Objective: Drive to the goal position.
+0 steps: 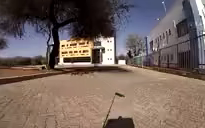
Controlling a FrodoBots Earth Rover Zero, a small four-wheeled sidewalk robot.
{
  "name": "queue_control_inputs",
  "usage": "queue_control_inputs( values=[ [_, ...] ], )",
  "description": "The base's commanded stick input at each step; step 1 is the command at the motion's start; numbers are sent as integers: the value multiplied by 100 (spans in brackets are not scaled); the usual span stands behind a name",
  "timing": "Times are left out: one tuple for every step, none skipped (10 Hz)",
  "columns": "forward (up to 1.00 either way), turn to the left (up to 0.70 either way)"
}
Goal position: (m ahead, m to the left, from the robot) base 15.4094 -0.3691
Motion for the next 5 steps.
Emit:
queue_control_inputs(
  values=[
    [100,0],
    [100,0],
    [100,0],
    [100,0],
    [100,0]
  ],
)
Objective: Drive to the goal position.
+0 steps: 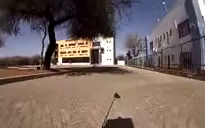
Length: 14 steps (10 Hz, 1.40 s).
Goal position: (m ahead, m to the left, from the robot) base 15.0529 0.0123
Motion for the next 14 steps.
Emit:
queue_control_inputs(
  values=[
    [100,0],
    [100,0],
    [100,0],
    [100,0],
    [100,0],
    [100,0],
    [100,0],
    [100,0],
    [100,0],
    [100,0],
    [100,0],
    [100,0],
    [100,0],
    [100,0]
  ],
)
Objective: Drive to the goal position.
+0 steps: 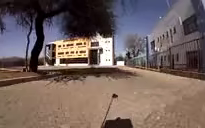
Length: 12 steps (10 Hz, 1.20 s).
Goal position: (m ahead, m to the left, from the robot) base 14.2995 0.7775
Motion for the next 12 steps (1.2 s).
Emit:
queue_control_inputs(
  values=[
    [100,0],
    [100,0],
    [100,0],
    [100,0],
    [100,0],
    [100,0],
    [100,0],
    [100,0],
    [100,0],
    [100,0],
    [100,0],
    [100,0]
  ],
)
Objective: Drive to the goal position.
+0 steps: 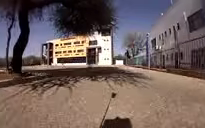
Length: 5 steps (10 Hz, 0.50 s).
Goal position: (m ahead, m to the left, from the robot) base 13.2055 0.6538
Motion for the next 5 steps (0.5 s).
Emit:
queue_control_inputs(
  values=[
    [100,0],
    [100,0],
    [100,0],
    [100,0],
    [100,0]
  ],
)
